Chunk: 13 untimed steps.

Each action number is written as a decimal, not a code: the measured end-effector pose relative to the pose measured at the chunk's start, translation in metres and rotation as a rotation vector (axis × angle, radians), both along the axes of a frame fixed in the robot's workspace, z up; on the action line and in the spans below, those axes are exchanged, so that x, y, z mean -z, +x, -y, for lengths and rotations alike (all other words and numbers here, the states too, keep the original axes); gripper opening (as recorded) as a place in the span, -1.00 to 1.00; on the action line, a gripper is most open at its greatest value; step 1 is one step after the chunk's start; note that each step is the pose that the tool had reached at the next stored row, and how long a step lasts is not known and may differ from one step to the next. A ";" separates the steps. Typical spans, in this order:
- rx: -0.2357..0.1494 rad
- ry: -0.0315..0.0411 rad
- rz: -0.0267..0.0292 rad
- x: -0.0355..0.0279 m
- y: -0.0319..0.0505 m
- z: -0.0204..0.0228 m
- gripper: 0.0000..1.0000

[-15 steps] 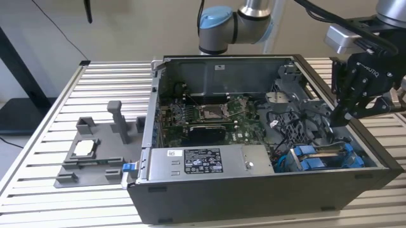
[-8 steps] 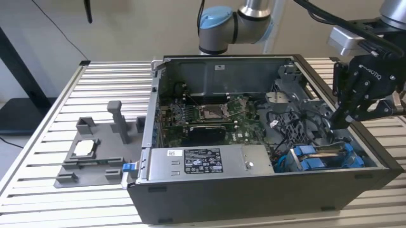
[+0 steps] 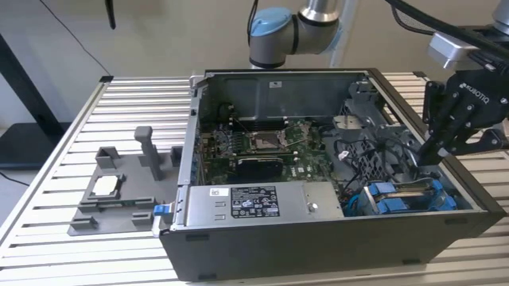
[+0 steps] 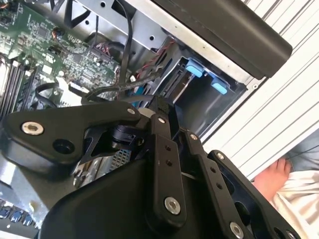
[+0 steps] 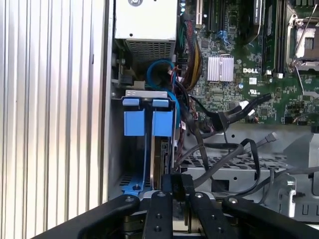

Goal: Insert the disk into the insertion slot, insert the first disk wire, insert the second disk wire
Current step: 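Insert the first disk wire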

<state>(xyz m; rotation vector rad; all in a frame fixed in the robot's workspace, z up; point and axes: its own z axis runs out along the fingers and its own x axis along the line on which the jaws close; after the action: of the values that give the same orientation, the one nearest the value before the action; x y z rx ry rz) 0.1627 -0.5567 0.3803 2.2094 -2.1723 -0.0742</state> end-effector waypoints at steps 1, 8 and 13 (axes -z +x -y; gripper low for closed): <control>0.000 -0.0013 -0.0052 0.0004 0.0015 0.0000 -0.62; -0.001 -0.0386 -0.0092 0.0050 0.0034 0.0000 -0.62; -0.001 -0.0616 -0.0099 0.0106 0.0034 -0.0009 -0.62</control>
<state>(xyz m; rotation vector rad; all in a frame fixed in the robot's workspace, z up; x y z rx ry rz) 0.1661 -0.5559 0.3697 2.1731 -2.1378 -0.0180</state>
